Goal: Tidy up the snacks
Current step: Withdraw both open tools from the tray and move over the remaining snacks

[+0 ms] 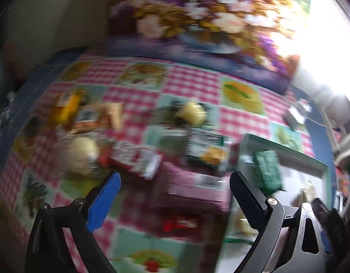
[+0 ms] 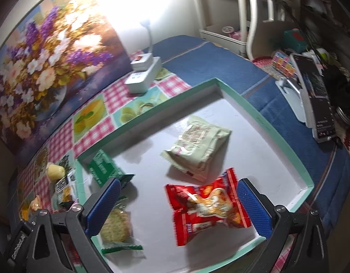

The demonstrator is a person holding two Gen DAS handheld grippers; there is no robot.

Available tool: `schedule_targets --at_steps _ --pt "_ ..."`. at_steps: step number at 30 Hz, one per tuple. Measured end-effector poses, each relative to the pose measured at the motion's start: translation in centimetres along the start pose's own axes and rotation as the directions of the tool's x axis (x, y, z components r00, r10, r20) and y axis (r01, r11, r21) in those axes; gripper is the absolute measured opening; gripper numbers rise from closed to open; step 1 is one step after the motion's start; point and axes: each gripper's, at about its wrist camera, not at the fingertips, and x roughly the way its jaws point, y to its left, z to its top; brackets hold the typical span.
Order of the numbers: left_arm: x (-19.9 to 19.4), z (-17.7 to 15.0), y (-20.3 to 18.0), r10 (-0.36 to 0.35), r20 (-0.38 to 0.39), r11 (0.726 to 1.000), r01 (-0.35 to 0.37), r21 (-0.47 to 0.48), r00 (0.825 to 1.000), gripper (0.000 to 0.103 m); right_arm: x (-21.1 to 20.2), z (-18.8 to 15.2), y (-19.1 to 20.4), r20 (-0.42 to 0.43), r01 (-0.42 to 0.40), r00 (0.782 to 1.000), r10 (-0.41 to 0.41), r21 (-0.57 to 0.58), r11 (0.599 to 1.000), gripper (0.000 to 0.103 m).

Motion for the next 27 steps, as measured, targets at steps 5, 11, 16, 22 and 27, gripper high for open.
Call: schedule_targets --at_steps 5,11,16,22,27 --pt "0.5 0.2 4.3 0.067 -0.034 0.991 -0.071 -0.114 0.997 0.097 -0.5 -0.6 3.0 0.004 -0.062 0.998 0.063 -0.11 0.992 0.103" --pt "-0.3 0.4 8.9 0.145 -0.027 0.963 -0.147 -0.224 0.989 0.097 -1.3 -1.9 7.1 -0.005 -0.148 0.988 0.151 -0.242 0.959 0.103" --pt "-1.1 0.4 11.3 0.137 -0.011 0.949 -0.135 -0.286 0.99 0.097 -1.6 -3.4 9.6 -0.067 -0.288 0.958 0.281 -0.291 0.913 0.103" --pt "-1.5 0.3 14.3 0.143 -0.011 0.926 -0.138 -0.352 0.99 0.097 -1.8 -4.4 11.6 -0.104 -0.389 0.921 0.376 -0.324 0.863 0.103" --pt "-1.9 0.4 16.6 0.17 -0.005 0.907 -0.158 -0.391 0.985 0.097 -1.9 -5.4 13.6 -0.119 -0.418 0.907 0.404 -0.369 0.83 0.103"
